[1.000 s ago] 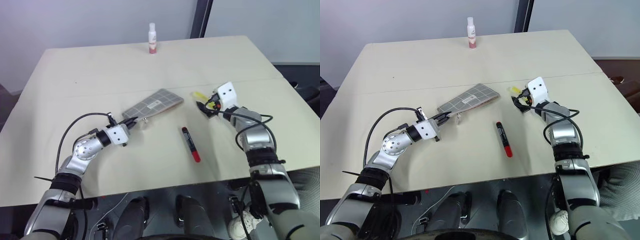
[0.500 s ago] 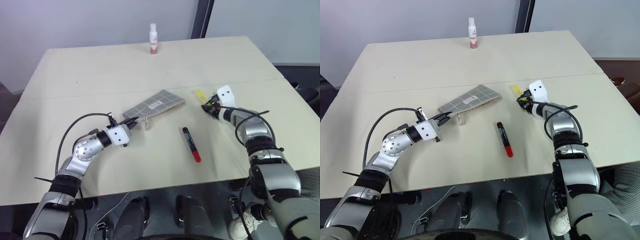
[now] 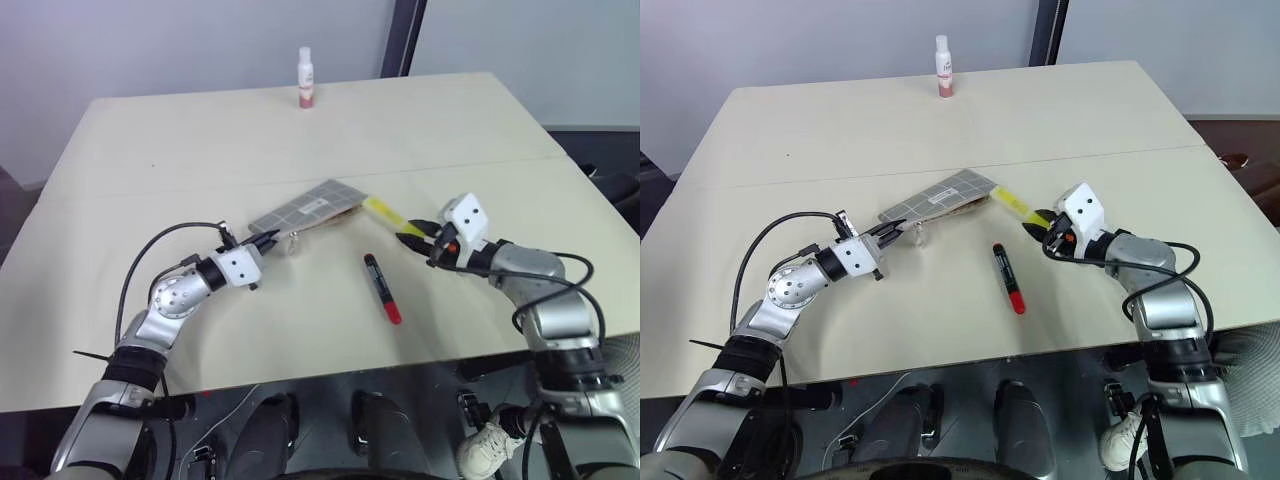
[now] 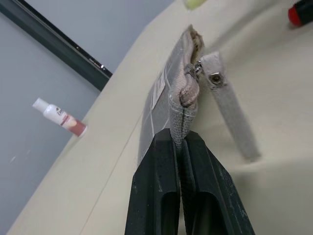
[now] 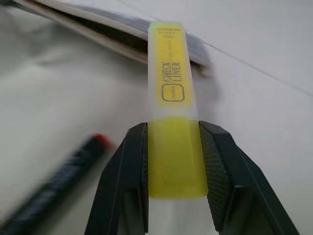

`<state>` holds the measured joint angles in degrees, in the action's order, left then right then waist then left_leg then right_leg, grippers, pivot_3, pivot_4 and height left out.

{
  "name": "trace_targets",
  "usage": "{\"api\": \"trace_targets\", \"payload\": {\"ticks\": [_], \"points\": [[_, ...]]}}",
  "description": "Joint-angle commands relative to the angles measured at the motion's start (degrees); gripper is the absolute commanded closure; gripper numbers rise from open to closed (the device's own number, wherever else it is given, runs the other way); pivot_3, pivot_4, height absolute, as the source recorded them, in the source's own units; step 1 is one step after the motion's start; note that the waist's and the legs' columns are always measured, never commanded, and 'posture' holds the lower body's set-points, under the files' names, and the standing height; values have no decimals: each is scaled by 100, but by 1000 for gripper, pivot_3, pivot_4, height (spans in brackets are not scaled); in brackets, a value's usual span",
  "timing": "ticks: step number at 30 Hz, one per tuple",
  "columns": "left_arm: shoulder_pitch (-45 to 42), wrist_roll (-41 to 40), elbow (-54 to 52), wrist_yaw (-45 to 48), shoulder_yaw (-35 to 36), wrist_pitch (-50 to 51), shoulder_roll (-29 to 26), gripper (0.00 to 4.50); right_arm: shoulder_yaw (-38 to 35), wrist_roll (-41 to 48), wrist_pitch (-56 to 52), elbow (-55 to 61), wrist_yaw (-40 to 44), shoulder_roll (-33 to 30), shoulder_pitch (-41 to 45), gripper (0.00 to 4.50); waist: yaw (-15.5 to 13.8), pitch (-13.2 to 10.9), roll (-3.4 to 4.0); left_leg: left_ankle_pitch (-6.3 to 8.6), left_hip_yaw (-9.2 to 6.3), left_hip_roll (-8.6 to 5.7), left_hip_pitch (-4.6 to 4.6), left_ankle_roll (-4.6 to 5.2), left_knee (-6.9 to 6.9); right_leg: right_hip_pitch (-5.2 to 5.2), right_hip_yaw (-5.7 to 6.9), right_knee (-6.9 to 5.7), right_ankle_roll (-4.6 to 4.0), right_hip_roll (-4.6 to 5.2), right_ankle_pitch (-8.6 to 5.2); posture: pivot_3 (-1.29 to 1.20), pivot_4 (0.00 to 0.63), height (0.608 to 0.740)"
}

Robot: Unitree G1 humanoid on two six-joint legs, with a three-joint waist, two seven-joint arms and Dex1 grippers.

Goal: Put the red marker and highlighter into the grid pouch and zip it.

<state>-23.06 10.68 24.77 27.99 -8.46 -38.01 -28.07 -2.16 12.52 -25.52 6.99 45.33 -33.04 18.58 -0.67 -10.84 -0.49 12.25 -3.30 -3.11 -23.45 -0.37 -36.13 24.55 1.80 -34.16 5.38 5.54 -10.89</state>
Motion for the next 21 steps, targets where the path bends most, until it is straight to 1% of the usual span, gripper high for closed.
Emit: {"api": "trace_targets", "payload": {"ticks": [1, 8, 13, 17, 21], "points": [[-162, -94, -21, 8, 11, -40, 23, 4500, 236, -30, -90, 391, -187, 131, 6, 3583, 3, 0, 0, 0, 0, 0, 0, 0, 0, 0, 0, 0, 0, 0, 0, 0, 150, 740], [-304, -112, 71, 87, -8, -86, 39, 4500, 430, -297, 78, -77, -429, 167, 298, 3583, -13, 0, 0, -1, 2, -5, -2, 1, 0, 1, 1, 4, -2, 2, 3, 0, 150, 740], [-210, -312, -32, 149, 5, 3, 200, 4500, 427, -233, 163, -320, -482, 303, 534, 3583, -10, -1, -1, 0, 1, -5, -3, 1, 3, 1, 2, 6, -8, 1, 7, 0, 150, 740], [-207, -227, -138, 300, -58, -128, 107, 4500, 635, -316, 218, -505, -396, 342, 691, 3583, -2, -1, -1, -1, 1, -4, -2, 1, 3, 1, 2, 4, -7, -1, 7, 0, 150, 740], [-329, -306, -85, 473, -74, -229, 5, 4500, 1058, -748, 514, -627, -205, 129, 935, 3583, -2, -1, -1, -1, 1, -4, -2, 2, 2, 2, 2, 3, -16, -2, 12, 0, 150, 740]]}}
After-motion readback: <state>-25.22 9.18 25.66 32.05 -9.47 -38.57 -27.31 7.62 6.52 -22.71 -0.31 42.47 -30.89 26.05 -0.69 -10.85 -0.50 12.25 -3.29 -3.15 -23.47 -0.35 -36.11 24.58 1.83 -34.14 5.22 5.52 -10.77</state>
